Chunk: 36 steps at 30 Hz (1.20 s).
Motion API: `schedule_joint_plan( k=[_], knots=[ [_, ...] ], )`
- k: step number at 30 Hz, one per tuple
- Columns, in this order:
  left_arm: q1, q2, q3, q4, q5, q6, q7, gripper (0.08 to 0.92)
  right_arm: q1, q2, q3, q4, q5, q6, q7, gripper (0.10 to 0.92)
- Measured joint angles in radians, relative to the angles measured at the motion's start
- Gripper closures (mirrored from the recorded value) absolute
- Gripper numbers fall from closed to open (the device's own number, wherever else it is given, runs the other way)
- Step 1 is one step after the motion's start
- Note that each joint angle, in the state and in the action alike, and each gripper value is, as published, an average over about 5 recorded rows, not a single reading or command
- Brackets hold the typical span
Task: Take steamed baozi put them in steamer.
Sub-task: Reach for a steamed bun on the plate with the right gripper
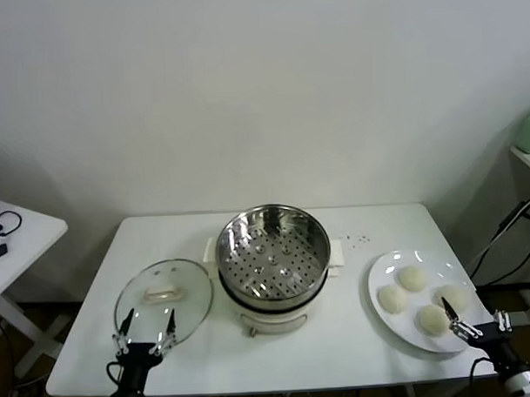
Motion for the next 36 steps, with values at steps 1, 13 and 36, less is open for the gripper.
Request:
schedule_joint_plan(
  k=[1, 13, 36],
  knots=[
    [0.0, 0.0, 0.001, -0.001, -0.001, 0.0, -0.001, 0.177, 0.005, -0.004, 0.002, -0.002, -0.007, -0.003, -0.003, 0.203],
    [-0.003, 0.002, 0.028, -0.011, 0.0, -0.005, -0.041, 0.177, 0.221, -0.22, -0.057, -0.09, -0.228, -0.095, -0.181, 0.203],
    [-0.032, -0.004, 0.057, -0.041, -0.001, 0.062, -0.116, 0.177, 1.351, -0.466, -1.136, -0.582, -0.605, -0.102, -0.886, 0.203]
  ],
)
